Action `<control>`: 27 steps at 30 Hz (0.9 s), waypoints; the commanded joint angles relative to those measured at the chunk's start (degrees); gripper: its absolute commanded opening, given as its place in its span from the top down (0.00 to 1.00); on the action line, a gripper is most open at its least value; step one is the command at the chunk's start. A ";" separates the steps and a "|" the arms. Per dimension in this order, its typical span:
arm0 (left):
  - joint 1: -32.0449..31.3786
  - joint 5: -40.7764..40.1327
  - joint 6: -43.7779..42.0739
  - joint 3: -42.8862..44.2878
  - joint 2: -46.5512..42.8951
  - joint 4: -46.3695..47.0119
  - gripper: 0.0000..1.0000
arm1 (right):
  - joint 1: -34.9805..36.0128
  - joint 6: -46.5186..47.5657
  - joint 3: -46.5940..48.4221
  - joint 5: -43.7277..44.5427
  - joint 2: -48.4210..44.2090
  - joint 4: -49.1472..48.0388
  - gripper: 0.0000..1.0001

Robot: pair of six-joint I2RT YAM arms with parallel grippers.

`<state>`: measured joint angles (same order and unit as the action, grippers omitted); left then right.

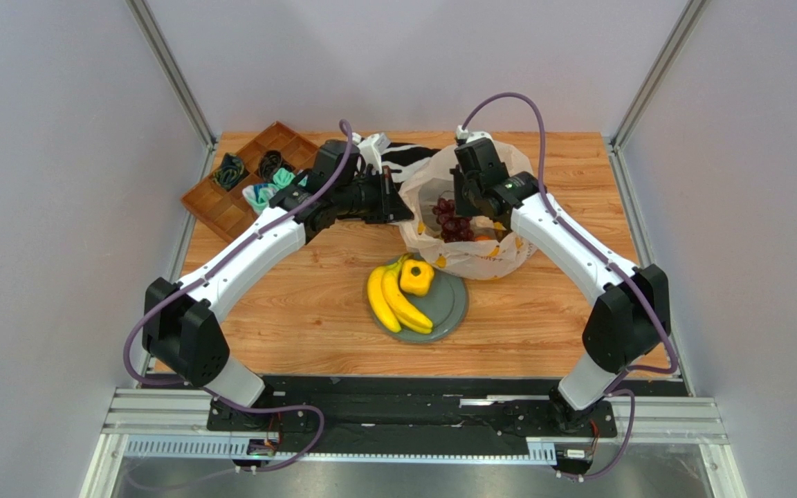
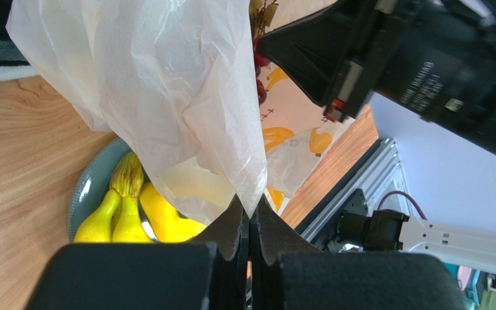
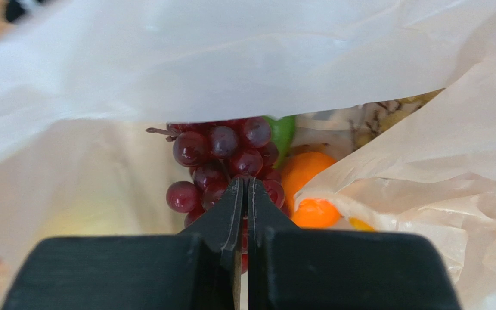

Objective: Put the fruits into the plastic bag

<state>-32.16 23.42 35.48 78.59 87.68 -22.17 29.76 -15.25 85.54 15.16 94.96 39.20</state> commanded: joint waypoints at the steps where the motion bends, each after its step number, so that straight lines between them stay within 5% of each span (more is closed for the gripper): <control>1: 0.17 -0.57 -0.50 0.25 -2.60 0.03 1.00 | -3.38 2.50 -1.42 9.53 -0.91 0.53 1.00; 12: 0.17 0.75 -0.42 0.78 -0.93 0.55 1.00 | -4.53 3.12 0.41 6.83 2.51 2.36 1.00; 14: 0.17 0.66 -0.59 0.87 -0.84 0.55 1.00 | -4.53 2.33 1.29 5.24 4.09 4.56 0.92; 16: 0.26 0.75 -0.59 0.95 -0.67 0.47 1.00 | -4.71 2.32 2.61 3.13 4.88 5.97 0.67; 19: 0.17 1.10 -0.50 1.13 -0.23 0.64 1.00 | -4.53 2.85 3.23 0.93 4.45 6.15 0.46; 27: 0.17 1.19 -0.50 1.22 0.04 0.64 1.00 | -4.53 3.47 5.60 -3.54 1.64 6.41 0.43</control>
<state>-32.16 23.75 35.46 78.56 87.57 -22.26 24.95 -12.19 87.74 15.07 100.25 45.95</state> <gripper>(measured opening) 0.007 0.584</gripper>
